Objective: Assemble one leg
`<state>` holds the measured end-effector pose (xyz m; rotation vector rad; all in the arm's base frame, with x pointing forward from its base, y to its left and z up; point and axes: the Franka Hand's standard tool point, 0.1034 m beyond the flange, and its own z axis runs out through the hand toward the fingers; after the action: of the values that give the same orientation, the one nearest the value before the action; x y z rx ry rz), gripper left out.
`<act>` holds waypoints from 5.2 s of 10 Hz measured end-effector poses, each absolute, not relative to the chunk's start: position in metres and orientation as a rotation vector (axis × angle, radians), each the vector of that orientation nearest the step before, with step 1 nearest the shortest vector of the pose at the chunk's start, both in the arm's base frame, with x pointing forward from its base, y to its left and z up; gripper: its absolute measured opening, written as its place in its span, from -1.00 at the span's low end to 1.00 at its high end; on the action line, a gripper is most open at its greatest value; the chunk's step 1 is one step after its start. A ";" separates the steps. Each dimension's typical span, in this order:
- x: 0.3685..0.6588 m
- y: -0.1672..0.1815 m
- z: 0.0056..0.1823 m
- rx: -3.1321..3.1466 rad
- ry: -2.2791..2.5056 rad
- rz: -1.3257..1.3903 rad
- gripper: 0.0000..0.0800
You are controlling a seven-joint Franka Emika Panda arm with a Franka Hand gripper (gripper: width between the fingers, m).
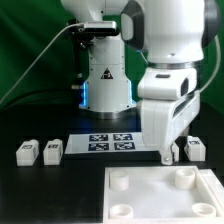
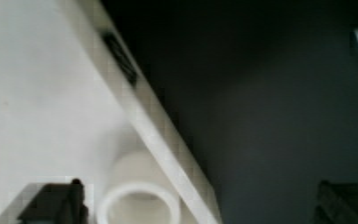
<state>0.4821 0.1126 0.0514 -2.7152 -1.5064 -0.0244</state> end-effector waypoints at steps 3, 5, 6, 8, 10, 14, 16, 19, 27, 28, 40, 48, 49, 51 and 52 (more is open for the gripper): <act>0.479 0.128 0.051 -2.905 -1.062 -0.026 0.62; 0.478 0.132 0.051 -2.996 -0.725 -0.016 0.62; 0.473 0.151 0.052 -3.036 -0.509 -0.005 0.62; 0.463 0.177 0.056 -3.062 -0.251 -0.020 0.62; 0.454 0.177 0.051 -3.071 -0.266 0.055 0.62; 0.430 0.182 0.050 -3.094 -0.215 0.472 0.62; 0.415 0.178 0.046 -3.067 -0.212 0.784 0.62; 0.413 0.174 0.044 -2.985 -0.215 1.137 0.62; 0.398 0.187 0.019 -2.984 -0.145 1.244 0.62; 0.396 0.185 0.017 -2.982 -0.141 1.250 0.62; 0.394 0.181 0.014 -2.982 -0.132 1.248 -0.27; 0.469 0.145 0.130 -3.062 -0.254 0.660 -0.26; 0.473 0.142 0.149 -3.098 -0.258 0.476 -0.26; 0.472 0.142 0.160 -3.119 -0.274 0.145 -0.26; 0.472 0.142 0.157 -3.113 -0.273 0.056 -0.26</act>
Offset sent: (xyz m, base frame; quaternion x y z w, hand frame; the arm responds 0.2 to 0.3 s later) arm 0.0000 0.0000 0.0000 0.0000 0.0000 0.2667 0.9638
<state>0.4716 0.1421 0.1567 -3.1131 -0.2728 0.0559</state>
